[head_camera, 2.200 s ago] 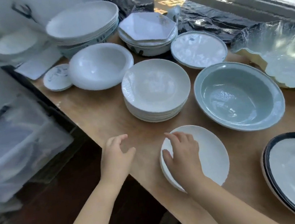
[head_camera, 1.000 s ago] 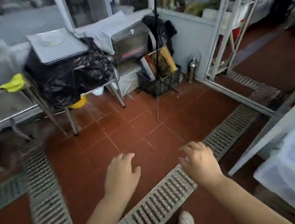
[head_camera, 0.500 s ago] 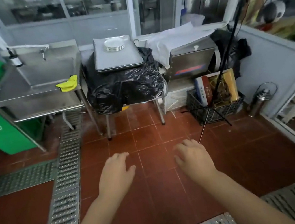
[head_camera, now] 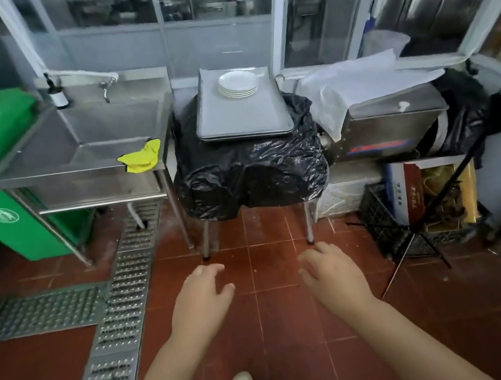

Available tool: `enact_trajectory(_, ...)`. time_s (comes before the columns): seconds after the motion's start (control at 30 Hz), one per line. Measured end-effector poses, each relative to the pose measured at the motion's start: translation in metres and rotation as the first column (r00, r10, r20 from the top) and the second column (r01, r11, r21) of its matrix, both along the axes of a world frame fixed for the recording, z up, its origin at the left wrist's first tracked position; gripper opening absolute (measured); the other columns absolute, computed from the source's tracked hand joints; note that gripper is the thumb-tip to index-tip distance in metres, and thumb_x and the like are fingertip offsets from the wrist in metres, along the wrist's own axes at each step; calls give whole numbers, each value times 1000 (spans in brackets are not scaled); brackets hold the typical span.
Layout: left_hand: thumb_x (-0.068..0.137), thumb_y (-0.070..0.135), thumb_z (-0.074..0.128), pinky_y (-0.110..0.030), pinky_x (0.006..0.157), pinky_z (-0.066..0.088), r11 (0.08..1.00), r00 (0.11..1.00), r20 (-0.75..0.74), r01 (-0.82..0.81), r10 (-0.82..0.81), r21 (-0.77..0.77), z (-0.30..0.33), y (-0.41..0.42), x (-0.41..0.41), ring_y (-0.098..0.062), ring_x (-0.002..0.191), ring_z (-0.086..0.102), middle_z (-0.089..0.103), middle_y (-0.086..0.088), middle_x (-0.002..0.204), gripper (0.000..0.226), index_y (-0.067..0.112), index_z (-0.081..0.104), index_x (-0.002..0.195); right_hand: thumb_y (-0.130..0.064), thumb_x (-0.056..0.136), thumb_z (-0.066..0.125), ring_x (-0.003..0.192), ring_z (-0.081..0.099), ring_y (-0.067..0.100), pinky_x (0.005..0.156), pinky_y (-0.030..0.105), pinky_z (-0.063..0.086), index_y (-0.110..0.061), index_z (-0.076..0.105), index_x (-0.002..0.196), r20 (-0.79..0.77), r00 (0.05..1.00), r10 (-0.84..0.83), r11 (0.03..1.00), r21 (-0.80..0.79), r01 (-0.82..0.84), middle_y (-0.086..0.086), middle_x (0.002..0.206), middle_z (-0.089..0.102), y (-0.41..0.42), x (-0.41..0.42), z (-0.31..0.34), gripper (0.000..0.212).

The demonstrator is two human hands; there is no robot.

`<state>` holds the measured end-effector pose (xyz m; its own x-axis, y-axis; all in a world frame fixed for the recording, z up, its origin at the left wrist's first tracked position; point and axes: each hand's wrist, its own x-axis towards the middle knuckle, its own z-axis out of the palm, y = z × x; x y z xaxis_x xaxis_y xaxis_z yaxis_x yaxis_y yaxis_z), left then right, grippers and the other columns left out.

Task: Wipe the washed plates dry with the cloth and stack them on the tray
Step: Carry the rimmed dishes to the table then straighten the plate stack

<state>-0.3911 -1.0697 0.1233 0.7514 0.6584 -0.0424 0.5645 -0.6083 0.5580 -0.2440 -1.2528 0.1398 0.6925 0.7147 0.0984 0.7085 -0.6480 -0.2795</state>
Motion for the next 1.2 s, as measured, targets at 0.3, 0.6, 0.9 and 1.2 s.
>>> enact_trajectory(0.3, 86, 31, 62, -30, 81, 50, 1000, 998, 59, -17, 18, -21, 18, 165, 133, -10, 102, 60, 58, 7, 115, 36, 24, 60, 122, -30, 91, 51, 102, 53, 17, 77, 27, 41, -24, 65, 108, -69, 993, -93, 995, 25, 95, -6, 100, 54, 153, 117, 10, 22)
enact_trajectory(0.6, 88, 31, 60, -23, 75, 43, 999, 999, 35, 8, -6, -43, 0, 240, 261, -5, 105, 59, 55, 9, 124, 38, 26, 57, 125, -30, 91, 53, 105, 52, 15, 78, 28, 43, -26, 65, 110, -133, 984, -119, 992, 23, 123, -8, 104, 55, 236, 249, -5, 23)
enact_trajectory(0.9, 88, 31, 59, -28, 80, 46, 998, 996, 53, -70, 69, 11, 11, 308, 409, -11, 103, 59, 56, 5, 121, 38, 22, 58, 125, -28, 89, 54, 102, 54, 18, 77, 31, 44, -24, 67, 105, -136, 991, -10, 999, 48, 17, -4, 103, 58, 318, 409, -1, 21)
enact_trajectory(1.2, 91, 31, 57, -29, 86, 45, 996, 996, 24, -87, 87, -11, 2, 374, 506, -12, 109, 55, 56, 2, 126, 42, 21, 53, 132, -28, 95, 50, 100, 55, 13, 71, 25, 43, -21, 61, 122, -185, 982, 26, 1000, 10, -24, -4, 113, 57, 389, 524, 0, 30)
